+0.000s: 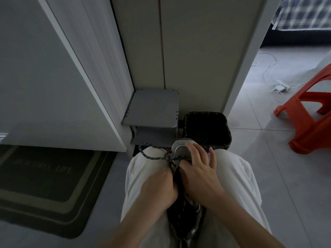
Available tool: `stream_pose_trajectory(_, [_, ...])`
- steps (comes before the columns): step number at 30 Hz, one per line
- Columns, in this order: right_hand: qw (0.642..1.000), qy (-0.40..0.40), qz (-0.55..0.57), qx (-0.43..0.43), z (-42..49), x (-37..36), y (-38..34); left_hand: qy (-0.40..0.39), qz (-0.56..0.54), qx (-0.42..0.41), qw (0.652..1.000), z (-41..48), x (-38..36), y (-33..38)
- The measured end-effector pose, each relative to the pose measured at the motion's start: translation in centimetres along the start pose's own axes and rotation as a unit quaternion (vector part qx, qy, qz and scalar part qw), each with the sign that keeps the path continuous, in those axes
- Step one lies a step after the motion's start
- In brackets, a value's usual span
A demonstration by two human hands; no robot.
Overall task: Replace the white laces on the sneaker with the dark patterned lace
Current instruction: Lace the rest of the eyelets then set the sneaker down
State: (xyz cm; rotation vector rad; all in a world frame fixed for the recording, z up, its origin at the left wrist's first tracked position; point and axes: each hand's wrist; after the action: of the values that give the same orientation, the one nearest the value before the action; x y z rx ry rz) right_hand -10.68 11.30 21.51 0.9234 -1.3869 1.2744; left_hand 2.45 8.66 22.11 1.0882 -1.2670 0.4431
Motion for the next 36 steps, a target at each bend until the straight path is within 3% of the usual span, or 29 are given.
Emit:
stream_pose_trajectory(2, [0.999, -0.007, 0.034, 0.019, -0.3, 0.7, 0.9, 0.046, -0.011, 0.007, 0.999, 0.0, -0.2, -0.1])
stream_pose_trajectory(5, [0.995, -0.033, 0.07, 0.069, -1.8, 2.0, 1.5, 0.135, 0.019, -0.055, 0.989, 0.3, 0.3, -0.3])
stream_pose_trajectory(9, [0.99, -0.047, 0.058, 0.121, -4.7, 2.9, 1.8, 0.084, -0.034, 0.057, 0.994, 1.1, 0.1, 0.5])
stream_pose_trajectory(16, [0.994, 0.012, 0.11, -0.024, -2.4, 4.0, 0.9, 0.092, -0.032, 0.041, 0.994, 2.2, 0.2, 1.3])
stream_pose_trajectory(26, [0.993, 0.026, -0.066, -0.09, 0.3, 2.5, -0.8, 0.07, -0.069, 0.025, 0.995, 1.8, -0.2, 1.5])
stream_pose_trajectory(32, [0.995, -0.085, -0.036, 0.027, 0.5, 3.4, 0.0, 0.043, -0.082, 0.007, 0.996, 1.5, -0.5, 0.3])
stream_pose_trajectory(36, [0.973, -0.188, -0.037, 0.13, -2.0, 5.3, 1.3, 0.063, -0.095, 0.01, 0.993, 1.4, -1.0, 0.2])
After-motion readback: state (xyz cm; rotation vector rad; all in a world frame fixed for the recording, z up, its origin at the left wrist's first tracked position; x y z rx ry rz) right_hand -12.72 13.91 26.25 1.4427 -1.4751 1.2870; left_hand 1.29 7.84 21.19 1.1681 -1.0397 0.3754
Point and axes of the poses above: each hand's wrist, its own z-axis towards the middle knuckle, its own x-axis out of the back of the hand, y = z × x, and after that the axes turned 10 degrees about -x, right-handed
